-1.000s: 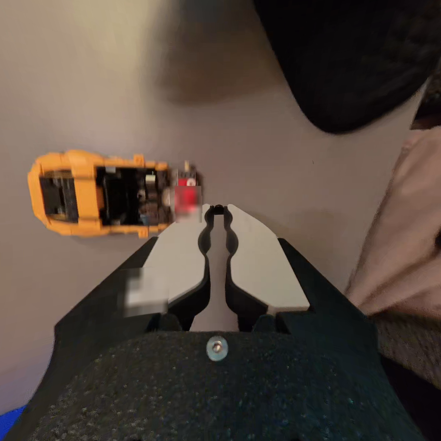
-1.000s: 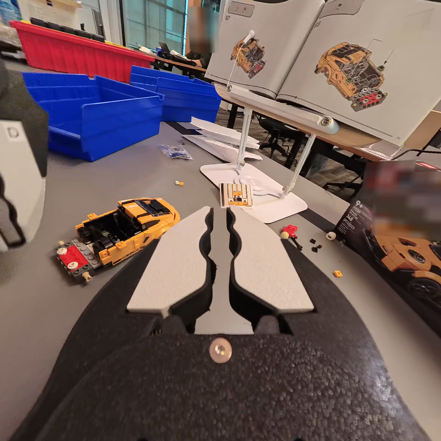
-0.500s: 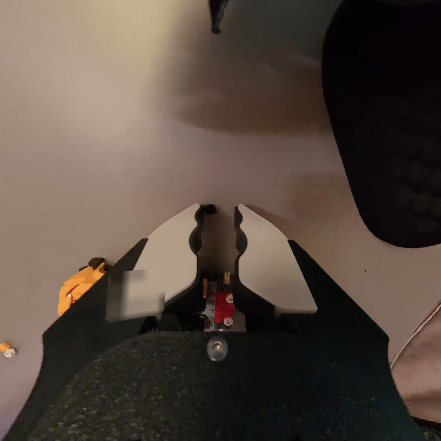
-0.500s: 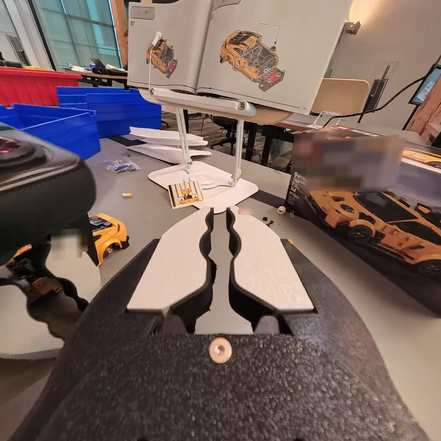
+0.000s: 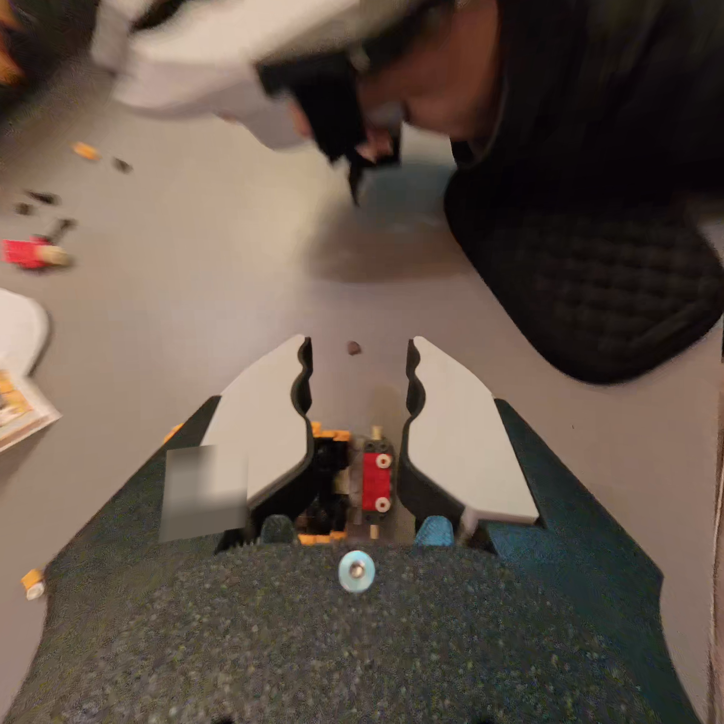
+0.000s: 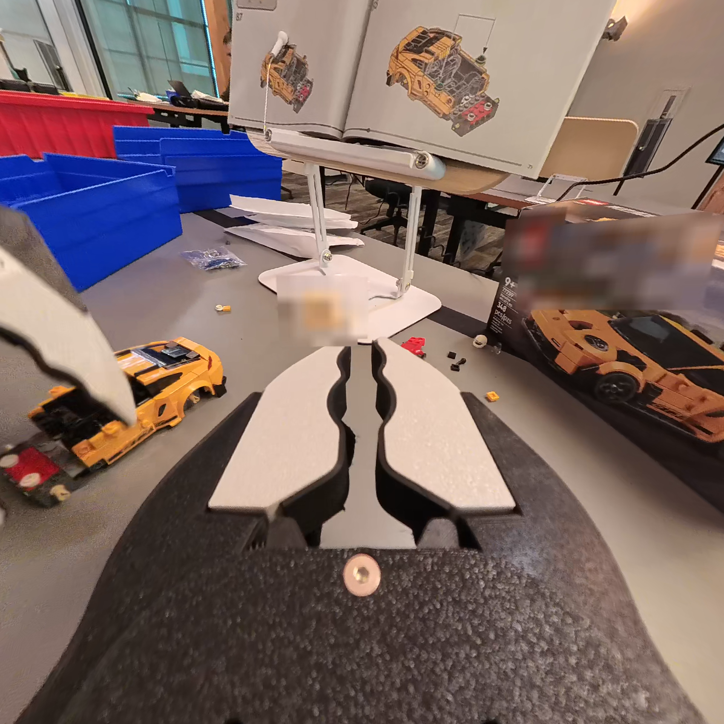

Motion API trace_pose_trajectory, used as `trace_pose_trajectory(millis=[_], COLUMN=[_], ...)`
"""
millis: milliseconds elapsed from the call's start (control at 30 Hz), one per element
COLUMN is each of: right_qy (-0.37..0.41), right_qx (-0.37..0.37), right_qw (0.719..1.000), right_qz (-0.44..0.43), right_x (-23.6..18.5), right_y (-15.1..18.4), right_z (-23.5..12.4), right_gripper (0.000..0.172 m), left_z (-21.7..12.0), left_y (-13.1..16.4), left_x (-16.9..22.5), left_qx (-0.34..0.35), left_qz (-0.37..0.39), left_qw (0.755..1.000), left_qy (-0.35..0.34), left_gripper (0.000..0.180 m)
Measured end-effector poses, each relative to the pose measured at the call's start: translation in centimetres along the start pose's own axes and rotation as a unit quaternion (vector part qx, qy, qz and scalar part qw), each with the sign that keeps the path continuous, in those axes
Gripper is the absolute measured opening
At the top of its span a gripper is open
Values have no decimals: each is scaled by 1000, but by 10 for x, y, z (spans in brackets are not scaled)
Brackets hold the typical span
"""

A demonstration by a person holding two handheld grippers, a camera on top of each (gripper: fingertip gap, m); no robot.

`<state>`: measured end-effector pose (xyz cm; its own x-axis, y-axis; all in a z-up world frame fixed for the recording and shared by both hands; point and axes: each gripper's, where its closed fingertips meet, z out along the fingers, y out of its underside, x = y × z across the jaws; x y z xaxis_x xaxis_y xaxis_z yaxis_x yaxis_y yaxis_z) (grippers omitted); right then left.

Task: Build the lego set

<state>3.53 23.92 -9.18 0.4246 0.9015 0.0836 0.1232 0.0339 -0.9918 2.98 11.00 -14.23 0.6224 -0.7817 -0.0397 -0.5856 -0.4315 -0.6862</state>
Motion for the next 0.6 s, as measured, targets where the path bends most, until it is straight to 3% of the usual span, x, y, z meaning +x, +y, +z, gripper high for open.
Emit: trace_pose_trajectory(millis=[133,233,400,600], right_qy=[-13,-21,-37,-65], right_qx=[-7,-13,-23,-35], right_qw=[1000,1000,999,997], right_qz=[8,2,-26,-19], right_x=[-7,-12,-21,-29], right_y=[1,2,8,14], right_z=[1,3,5,6], right_gripper=[16,22,21,17], left_z=[-50,-77,-102,-105], left_y=[-8,10,33,45], left_x=[-41,-69,-89,-95], left_qx=[170,237,293,306], left_qz=[-63,-116,-160,-113], left_qw=[982,961,938,937], left_qy=[-55,-86,-89,-124], left_gripper=[42,38,0,0])
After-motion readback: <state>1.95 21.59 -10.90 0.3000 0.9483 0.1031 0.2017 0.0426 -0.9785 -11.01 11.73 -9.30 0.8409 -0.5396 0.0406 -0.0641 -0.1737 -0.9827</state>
